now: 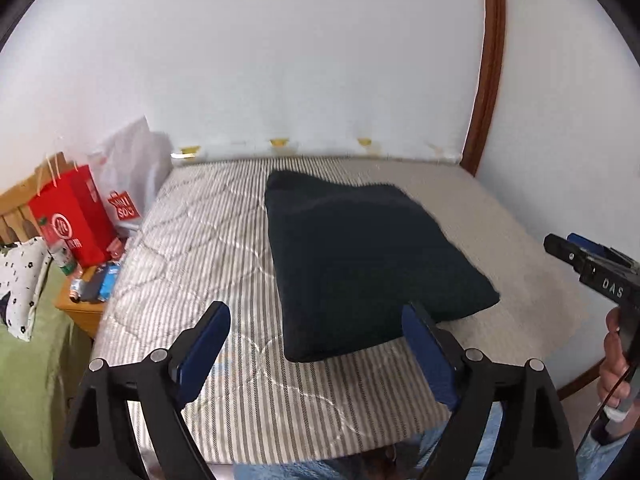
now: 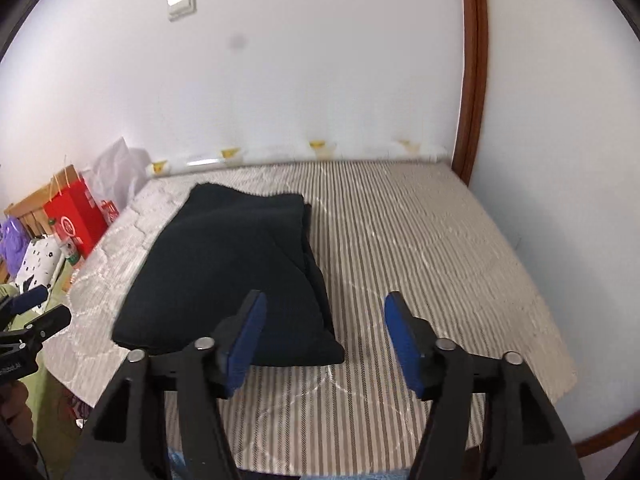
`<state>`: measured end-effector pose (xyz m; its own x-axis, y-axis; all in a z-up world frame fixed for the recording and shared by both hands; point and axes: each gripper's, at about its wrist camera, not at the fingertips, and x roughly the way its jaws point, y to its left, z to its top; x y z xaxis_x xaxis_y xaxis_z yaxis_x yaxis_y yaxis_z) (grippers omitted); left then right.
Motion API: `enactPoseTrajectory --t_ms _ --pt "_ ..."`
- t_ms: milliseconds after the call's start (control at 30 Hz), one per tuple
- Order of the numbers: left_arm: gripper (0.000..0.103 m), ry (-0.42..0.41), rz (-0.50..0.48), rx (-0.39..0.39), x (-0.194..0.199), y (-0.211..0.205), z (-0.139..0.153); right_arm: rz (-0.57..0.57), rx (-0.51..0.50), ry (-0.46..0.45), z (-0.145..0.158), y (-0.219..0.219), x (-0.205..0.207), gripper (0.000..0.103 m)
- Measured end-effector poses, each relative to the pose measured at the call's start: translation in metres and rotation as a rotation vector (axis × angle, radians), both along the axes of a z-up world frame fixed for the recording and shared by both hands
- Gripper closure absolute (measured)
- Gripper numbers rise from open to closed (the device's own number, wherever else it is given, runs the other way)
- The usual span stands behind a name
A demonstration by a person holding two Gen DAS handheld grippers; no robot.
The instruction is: Fold small clothes
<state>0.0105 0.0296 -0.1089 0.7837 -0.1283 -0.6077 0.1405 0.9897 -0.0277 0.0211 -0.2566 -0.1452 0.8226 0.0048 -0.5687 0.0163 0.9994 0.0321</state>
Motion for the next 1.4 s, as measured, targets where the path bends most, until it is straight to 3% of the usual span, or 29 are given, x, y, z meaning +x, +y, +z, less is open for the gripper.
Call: enactPoseTrajectory --t_ms 100,233,333,1400 --pt "0.013 -0.034 0.011 0.025 -0.013 -0.001 0.016 0.001 0.021 -0.038 0.019 0.005 -0.021 0.031" --pt "0.012 -0.077 0.054 0.06 -0.024 0.001 0.026 -0.008 0.016 -0.093 0.034 0.007 -0.042 0.01" --pt "0.012 -0.1 0.062 0.081 -0.032 -0.002 0.028 -0.016 -0.013 -0.119 0.04 0.012 -0.056 0.004" --pt "0.011 -0.108 0.065 0.043 -0.047 -0.009 0.029 -0.032 -0.022 -0.084 0.034 0.018 -0.081 0.003"
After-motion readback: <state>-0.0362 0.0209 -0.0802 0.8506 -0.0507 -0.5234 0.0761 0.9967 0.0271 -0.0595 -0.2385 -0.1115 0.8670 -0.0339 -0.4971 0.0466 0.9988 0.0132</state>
